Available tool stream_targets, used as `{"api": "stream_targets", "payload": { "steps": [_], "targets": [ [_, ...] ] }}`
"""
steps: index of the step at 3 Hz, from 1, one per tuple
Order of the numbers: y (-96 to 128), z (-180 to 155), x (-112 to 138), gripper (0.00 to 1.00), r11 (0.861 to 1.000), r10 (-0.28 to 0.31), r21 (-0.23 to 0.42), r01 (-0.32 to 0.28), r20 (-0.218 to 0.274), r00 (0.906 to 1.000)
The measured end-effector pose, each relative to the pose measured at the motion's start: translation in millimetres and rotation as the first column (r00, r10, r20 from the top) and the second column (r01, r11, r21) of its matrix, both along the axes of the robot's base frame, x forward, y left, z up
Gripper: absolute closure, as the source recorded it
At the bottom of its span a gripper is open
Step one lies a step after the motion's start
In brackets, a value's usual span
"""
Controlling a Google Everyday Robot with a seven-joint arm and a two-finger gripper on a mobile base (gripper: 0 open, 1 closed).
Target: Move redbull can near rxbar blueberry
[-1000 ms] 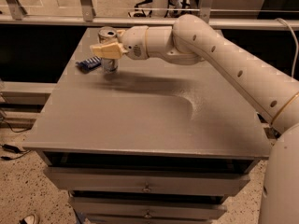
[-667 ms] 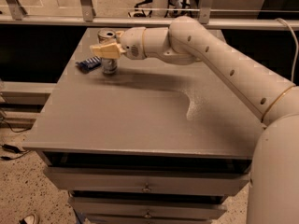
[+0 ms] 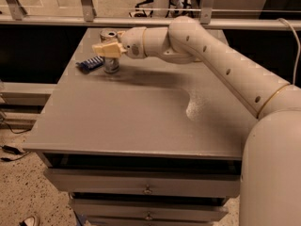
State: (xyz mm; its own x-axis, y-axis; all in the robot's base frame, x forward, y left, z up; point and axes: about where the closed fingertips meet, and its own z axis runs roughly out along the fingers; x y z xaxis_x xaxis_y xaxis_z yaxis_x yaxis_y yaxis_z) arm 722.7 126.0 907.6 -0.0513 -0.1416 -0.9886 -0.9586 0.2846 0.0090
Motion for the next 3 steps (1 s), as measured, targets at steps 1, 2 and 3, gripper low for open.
{"api": "stream_targets", "payload": {
  "steps": [1, 2, 3],
  "targets": [
    [-2.7, -2.6, 6.3, 0.59, 1.0, -0.012, -0.005, 0.012, -0.003, 0.9999],
    [-3.0, -4.5, 8.5, 0.33, 1.0, -0.014, -0.005, 0.014, -0.005, 0.9999],
    [-2.7, -5.9, 8.8, 0.12, 1.0, -0.011, -0.003, 0.011, -0.009, 0.9999]
  ]
}}
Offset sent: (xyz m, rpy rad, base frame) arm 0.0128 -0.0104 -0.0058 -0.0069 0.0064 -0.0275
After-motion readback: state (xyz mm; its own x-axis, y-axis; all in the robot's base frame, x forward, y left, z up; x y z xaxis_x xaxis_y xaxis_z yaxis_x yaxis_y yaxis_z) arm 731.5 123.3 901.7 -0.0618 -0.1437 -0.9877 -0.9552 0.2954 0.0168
